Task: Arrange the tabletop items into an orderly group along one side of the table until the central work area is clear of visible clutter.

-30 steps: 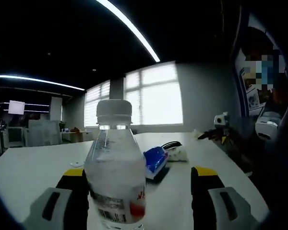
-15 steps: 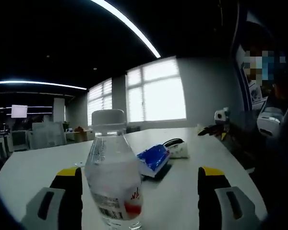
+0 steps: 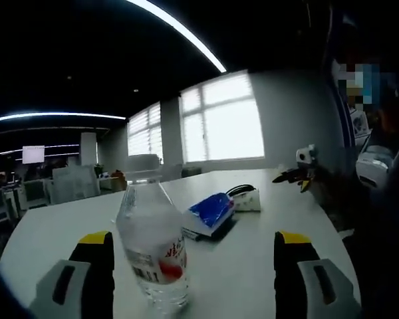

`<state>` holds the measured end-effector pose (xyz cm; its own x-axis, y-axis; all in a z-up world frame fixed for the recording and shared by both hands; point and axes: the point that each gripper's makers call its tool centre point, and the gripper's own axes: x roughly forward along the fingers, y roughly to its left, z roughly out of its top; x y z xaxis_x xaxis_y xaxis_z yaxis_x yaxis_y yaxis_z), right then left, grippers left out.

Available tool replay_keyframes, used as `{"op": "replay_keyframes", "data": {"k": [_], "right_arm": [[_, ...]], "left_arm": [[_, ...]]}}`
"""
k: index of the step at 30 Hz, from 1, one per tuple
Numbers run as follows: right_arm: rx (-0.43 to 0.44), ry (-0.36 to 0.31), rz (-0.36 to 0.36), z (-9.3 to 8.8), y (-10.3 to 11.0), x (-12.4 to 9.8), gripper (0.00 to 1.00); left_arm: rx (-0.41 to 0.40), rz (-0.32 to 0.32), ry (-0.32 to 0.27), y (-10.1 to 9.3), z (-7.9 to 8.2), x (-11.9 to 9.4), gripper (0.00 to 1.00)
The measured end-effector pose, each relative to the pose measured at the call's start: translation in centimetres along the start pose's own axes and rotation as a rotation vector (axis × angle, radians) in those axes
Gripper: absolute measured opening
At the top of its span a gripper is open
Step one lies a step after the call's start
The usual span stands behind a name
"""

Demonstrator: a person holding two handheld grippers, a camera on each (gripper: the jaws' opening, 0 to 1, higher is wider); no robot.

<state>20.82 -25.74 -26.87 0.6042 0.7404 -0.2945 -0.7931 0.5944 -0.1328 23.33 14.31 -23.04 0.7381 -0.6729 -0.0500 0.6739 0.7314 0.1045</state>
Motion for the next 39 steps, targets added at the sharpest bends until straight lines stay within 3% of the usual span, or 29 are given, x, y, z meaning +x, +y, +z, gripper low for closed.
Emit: {"op": "replay_keyframes", "data": {"k": [6,9,10,12,17,28,39], "right_arm": [[0.013,-0.01,-0.019,0.0,-0.8,0.3,0.77],[-0.002,0.0,-0.036,-0.2,-1.2,0.7,0.75],[-0.004,0.004,-0.036,-0.3,-1.2,0.9,0.74],[0.002,0.01,-0.028,-0.4,-1.2,1.2,0.72],[-0.009,0.011,-0.038,-0.3,-1.4,1.6,0.69],[-0.007,0.014,-0.053,-0.3,-1.9,2.4,0.64],[-0.005,0.01,-0.055,-0.2,-2.2,3.3,0.58]], "left_arm": [[0.013,0.025,0.007,-0.7,0.2,-0.9,1.0],[0.026,0.023,0.059,-1.2,-0.5,-1.4,1.0],[0.043,0.033,0.051,-1.3,-0.3,-1.6,1.0],[0.069,0.114,0.008,-0.3,0.5,-2.1,0.96],[0.018,0.111,-0.032,-0.7,1.3,-2.8,0.98],[0.06,0.13,0.025,-3.0,0.9,-3.0,1.0],[0.023,0.143,0.007,-4.8,1.0,-3.3,1.0]]}}
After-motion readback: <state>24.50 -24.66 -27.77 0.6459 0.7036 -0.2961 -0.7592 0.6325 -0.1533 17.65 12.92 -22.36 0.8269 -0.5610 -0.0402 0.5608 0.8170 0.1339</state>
